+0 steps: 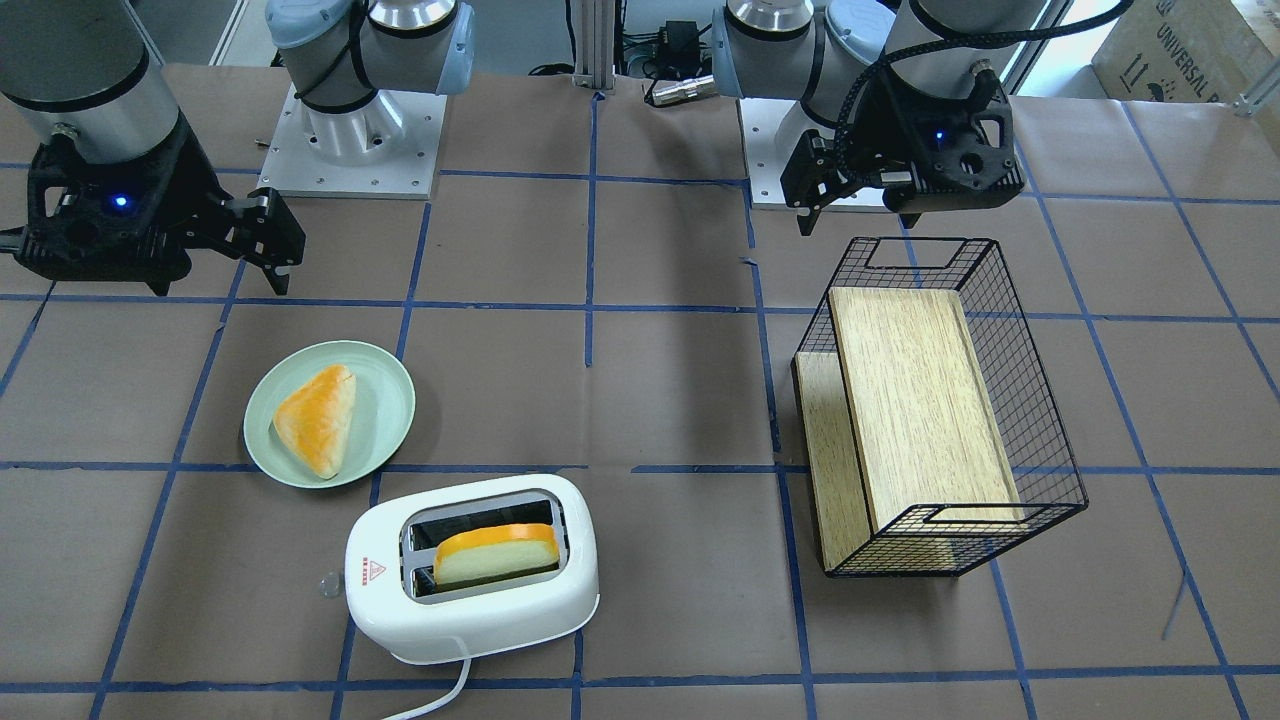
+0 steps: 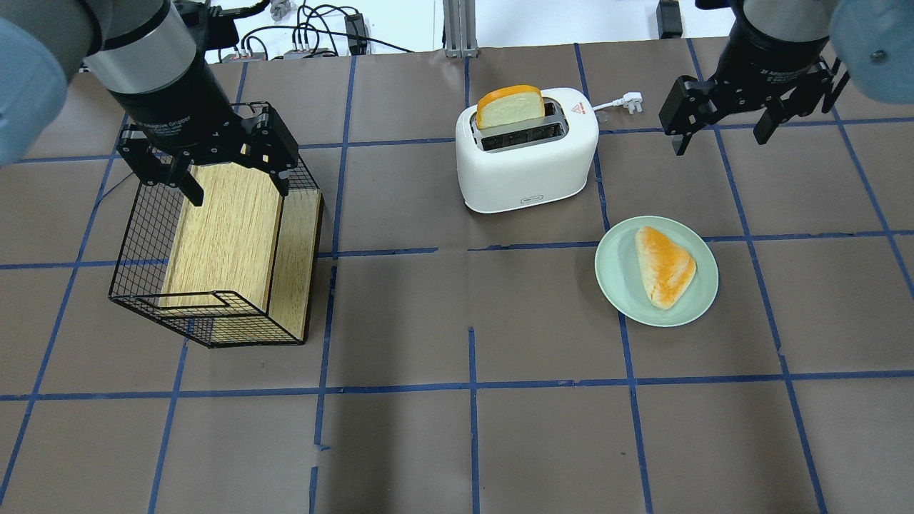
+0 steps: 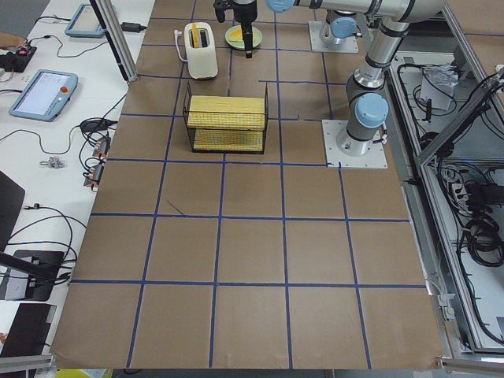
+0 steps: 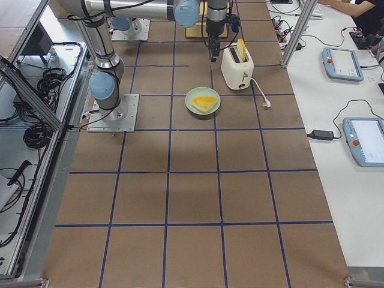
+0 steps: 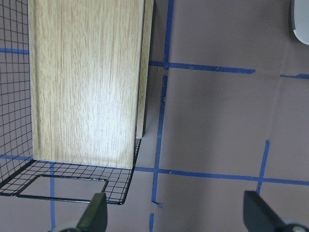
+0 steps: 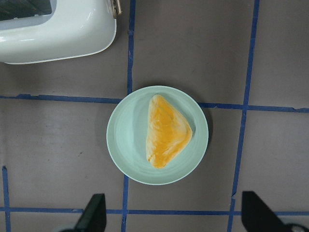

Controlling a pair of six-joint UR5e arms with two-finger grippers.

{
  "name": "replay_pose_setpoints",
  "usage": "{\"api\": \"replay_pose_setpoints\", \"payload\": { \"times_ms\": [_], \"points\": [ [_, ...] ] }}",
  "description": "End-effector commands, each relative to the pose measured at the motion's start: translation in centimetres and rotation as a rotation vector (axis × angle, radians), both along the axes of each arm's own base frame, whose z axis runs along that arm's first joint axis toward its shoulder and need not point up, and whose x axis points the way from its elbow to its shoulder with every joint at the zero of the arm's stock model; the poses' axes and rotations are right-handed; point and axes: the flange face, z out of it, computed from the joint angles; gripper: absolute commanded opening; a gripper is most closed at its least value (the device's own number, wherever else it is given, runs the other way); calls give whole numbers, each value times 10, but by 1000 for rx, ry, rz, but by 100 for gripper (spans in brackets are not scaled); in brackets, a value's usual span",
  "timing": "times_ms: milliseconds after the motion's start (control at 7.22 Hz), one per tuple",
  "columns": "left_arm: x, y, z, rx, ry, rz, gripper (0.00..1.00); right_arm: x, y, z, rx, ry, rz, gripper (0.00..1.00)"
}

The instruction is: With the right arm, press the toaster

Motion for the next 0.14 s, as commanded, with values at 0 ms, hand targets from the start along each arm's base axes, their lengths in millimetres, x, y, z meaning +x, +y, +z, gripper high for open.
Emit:
{"api": "replay_pose_setpoints", "payload": {
  "times_ms": [0],
  "points": [
    [0,0,0,0,0,-1,100,-2,-1,0,1,0,-4,100]
  ]
}}
